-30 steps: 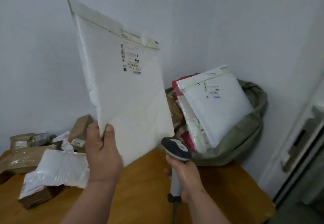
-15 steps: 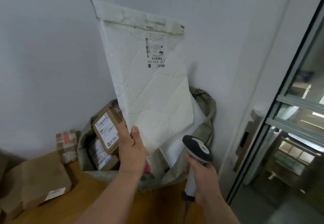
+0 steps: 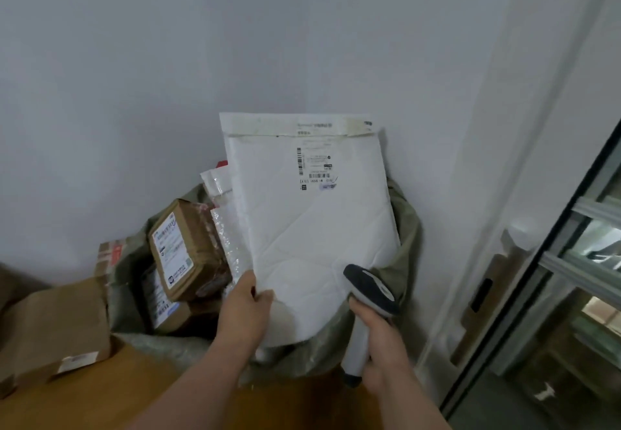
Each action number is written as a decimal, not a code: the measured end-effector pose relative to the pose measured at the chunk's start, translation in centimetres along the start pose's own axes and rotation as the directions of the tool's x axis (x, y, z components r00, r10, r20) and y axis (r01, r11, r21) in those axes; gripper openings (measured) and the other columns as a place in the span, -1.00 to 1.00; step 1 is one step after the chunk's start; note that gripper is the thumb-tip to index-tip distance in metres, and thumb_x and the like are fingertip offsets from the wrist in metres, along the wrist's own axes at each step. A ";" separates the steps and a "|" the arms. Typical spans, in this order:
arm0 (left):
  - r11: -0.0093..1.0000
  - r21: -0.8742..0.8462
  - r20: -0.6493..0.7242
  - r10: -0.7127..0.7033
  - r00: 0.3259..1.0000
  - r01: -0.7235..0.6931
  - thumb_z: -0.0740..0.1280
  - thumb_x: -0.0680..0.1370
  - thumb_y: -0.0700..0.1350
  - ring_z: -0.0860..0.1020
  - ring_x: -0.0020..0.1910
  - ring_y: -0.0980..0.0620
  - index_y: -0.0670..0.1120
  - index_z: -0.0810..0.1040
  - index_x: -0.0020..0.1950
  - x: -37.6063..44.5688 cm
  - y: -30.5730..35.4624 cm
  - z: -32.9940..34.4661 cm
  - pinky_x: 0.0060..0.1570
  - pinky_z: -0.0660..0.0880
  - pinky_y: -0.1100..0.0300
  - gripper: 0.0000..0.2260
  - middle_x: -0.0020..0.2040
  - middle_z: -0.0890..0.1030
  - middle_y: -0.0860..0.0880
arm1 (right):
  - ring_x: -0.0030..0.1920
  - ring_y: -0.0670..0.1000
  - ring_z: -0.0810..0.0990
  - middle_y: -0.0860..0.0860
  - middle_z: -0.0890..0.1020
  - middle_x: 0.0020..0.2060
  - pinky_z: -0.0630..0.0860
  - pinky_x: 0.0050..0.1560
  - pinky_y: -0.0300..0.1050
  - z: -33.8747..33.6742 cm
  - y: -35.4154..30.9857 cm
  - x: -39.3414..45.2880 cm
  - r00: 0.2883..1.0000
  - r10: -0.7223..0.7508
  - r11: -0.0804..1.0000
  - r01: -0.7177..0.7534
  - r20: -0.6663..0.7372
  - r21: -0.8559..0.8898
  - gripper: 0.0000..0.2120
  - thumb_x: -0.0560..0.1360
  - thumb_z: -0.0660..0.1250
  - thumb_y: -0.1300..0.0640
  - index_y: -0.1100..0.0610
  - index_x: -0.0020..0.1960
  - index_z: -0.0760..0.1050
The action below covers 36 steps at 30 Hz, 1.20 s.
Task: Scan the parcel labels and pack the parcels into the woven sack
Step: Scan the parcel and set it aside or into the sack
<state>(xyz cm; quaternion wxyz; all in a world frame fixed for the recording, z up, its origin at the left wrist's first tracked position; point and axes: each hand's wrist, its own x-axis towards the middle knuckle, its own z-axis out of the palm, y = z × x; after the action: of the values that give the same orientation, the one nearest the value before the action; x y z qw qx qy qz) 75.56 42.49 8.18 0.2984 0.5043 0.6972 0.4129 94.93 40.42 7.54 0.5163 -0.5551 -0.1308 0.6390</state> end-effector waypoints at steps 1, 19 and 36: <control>1.000 0.000 -0.006 -0.004 1.000 0.004 0.29 0.62 -0.14 0.46 -0.01 -0.02 0.05 0.45 0.17 0.1 0.2 0.2 0.01 0.39 0.12 -0.84 0.02 0.53 0.03 | 0.09 0.25 0.58 0.16 0.65 0.08 0.56 0.11 0.20 0.2 0.1 0.4 0.999 0.028 0.999 -0.029 0.034 0.016 -0.34 0.16 0.63 0.03 0.10 0.23 0.56; 0.998 0.025 -0.166 0.064 0.984 -0.061 0.29 0.63 -0.07 0.50 -0.08 0.13 0.16 0.40 -0.07 -0.2 1.2 0.8 -0.08 0.43 0.12 -0.85 -0.09 0.52 0.17 | -0.05 0.17 0.65 0.17 0.67 -0.04 0.58 -0.11 -0.04 0.1 -6.9 -2.1 0.976 -0.193 0.948 0.212 0.099 -0.239 -0.59 0.43 0.54 0.09 0.22 0.21 0.57; 0.866 -0.427 -0.199 -0.370 0.908 0.259 0.40 0.57 -0.06 0.66 -0.10 -0.06 0.03 0.46 0.10 -1.3 0.6 -4.5 -0.24 0.65 0.06 -0.83 0.02 0.62 -0.06 | -0.10 -0.05 0.59 -0.06 0.63 -0.16 0.50 0.11 -0.03 6.0 -4.8 -3.7 0.877 -0.375 0.826 0.463 0.300 -0.323 -0.78 0.44 0.54 0.06 -0.08 -0.16 0.48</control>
<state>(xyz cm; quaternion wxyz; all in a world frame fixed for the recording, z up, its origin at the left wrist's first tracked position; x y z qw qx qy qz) 72.49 40.10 10.85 0.3572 0.2507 0.7083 0.5548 91.72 41.92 15.32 0.5072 -0.5272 -0.4300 0.5291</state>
